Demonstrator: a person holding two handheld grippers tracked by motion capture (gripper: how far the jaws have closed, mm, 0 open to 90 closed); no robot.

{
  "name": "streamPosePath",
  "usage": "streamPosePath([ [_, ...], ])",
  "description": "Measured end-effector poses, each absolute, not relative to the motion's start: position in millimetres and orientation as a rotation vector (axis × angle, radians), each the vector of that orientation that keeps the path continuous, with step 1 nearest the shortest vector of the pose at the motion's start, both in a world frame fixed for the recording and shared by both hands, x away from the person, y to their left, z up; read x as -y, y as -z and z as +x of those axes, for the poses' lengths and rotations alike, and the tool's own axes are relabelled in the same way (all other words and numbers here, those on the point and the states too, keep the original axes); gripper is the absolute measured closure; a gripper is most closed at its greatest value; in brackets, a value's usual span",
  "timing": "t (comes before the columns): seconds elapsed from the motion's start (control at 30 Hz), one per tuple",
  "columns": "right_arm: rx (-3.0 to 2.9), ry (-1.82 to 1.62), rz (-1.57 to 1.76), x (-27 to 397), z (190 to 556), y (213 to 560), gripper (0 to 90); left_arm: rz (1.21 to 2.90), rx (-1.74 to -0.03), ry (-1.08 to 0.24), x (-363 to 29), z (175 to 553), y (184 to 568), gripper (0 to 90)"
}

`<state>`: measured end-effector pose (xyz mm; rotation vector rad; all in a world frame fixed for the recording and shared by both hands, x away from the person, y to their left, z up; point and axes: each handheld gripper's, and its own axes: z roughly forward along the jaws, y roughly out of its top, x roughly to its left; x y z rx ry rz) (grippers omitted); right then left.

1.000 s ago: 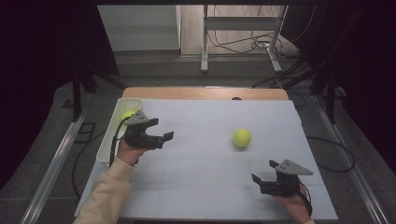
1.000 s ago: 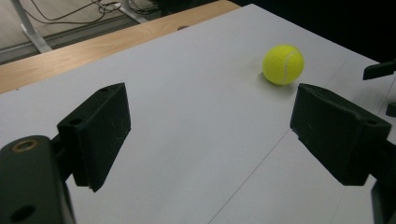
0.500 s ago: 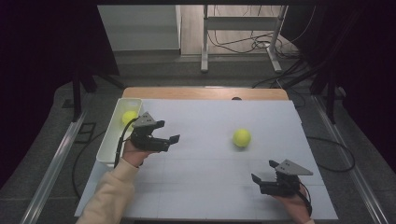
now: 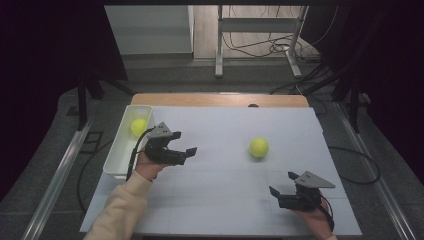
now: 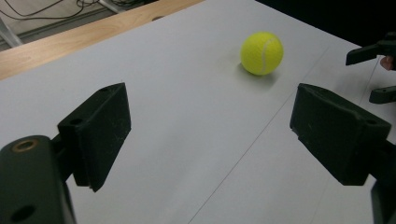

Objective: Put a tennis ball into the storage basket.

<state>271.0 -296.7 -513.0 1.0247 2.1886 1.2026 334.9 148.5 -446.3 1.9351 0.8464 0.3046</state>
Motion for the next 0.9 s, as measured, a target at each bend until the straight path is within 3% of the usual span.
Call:
streamPosePath([
  [0.9,-2.191,-1.2,1.02,296.7,270.3,512.9,12.1,1.994,-0.808,-0.274,-120.7,337.9,456.4,13.3],
])
